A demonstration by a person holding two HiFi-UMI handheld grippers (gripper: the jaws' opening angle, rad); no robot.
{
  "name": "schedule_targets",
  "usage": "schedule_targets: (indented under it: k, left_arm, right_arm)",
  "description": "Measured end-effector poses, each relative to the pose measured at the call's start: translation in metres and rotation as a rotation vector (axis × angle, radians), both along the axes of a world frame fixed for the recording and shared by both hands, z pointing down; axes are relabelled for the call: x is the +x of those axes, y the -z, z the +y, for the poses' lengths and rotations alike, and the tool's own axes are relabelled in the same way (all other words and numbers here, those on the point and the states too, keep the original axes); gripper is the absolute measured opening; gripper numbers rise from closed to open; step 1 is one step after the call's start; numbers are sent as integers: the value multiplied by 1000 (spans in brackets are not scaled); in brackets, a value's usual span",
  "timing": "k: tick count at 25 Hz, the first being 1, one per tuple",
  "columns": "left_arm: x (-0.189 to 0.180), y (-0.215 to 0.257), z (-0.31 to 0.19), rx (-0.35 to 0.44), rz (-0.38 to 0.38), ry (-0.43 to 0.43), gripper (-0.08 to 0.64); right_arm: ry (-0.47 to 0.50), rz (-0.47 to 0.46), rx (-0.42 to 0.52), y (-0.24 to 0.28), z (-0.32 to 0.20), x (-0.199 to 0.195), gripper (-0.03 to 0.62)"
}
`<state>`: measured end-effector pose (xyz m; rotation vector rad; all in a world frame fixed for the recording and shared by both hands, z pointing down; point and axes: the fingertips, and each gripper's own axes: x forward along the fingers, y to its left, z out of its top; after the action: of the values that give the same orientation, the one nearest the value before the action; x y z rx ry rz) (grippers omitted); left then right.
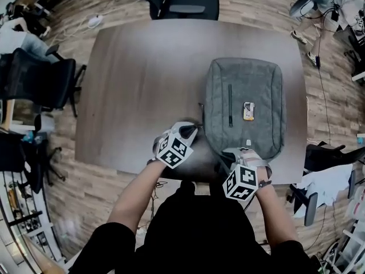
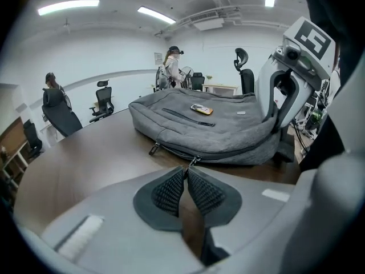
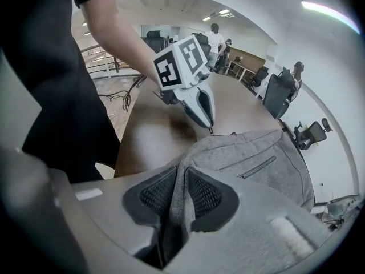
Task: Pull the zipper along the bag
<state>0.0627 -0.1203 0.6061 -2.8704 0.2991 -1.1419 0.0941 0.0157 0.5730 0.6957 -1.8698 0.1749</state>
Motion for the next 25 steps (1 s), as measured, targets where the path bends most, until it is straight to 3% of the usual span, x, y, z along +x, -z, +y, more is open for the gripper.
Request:
schedule_targets:
  k: [4,8,9,14,16,18,19,25]
  left_arm:
    - [9,-4,-27,25,-34,-33,49]
    - [-3,-5,-95,11,-20,120,18]
    - [-6,-2,-107,11,-27,124,18]
    - [-8,2,-96,37,-41,83,20]
    - [-4,6,-83,11,6,99,20]
    - [-1,13,-73,-31,71,131,20]
    - [1,16,-68,-48,98,145,20]
    - [-4,27,-46,-84,158,184,21]
  right_arm:
    - [9,4,-2,0,2,-1,69]
    - [50,25,-44,-8,13,-1,69]
    - [49,14,-33,-7,14,0,69]
    - [15,-22,13,-5,14,0,77]
    - [-5,-71,9,-2,13,-2,83]
    - [-35,-155,24,10,9,-6,175]
    - [-53,-195,42,18,5,-6,181]
    - [-258,-409,251,75,-30,12,118]
